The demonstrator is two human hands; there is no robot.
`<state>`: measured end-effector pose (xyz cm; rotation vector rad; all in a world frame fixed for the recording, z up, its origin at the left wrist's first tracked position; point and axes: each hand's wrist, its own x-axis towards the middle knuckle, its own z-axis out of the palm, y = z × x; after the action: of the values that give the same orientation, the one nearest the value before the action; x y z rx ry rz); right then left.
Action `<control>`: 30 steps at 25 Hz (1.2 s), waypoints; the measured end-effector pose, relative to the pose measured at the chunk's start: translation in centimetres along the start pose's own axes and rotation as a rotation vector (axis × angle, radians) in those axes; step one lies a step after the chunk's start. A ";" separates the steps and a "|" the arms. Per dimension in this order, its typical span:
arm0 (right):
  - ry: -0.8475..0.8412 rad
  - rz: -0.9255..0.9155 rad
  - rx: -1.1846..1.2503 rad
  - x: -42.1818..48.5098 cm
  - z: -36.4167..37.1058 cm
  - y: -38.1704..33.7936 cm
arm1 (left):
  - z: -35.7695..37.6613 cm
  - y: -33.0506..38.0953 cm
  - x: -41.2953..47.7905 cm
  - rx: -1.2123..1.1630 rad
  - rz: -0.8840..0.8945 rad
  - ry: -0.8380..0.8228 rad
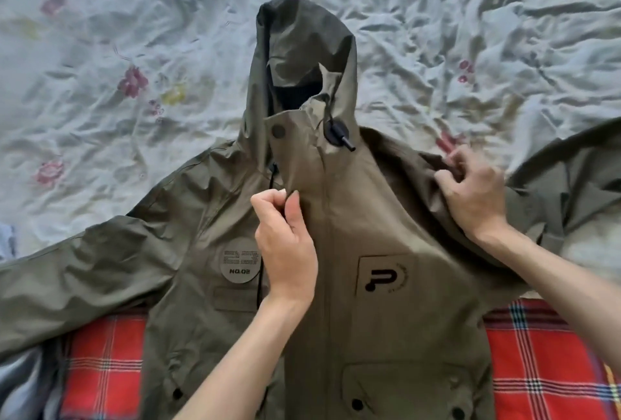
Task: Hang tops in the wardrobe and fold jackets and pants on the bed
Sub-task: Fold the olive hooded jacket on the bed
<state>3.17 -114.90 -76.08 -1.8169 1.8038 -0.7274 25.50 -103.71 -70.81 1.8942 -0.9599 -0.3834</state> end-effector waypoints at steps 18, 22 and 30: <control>-0.712 0.066 -0.424 8.3 1.4 2.8 | 10.3 -11.8 3.9 0.361 0.077 -0.021; -0.231 -0.232 -0.571 5.4 4.8 -1.1 | 10.3 -13.0 3.9 0.419 0.296 -0.063; -0.356 0.030 -0.489 8.3 9.3 -2.5 | 10.6 -13.1 4.2 0.526 0.241 -0.158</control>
<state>11.17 -123.45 -81.09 -2.0472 1.8594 0.0693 27.69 -110.13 -86.81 2.1991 -1.4892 -0.1429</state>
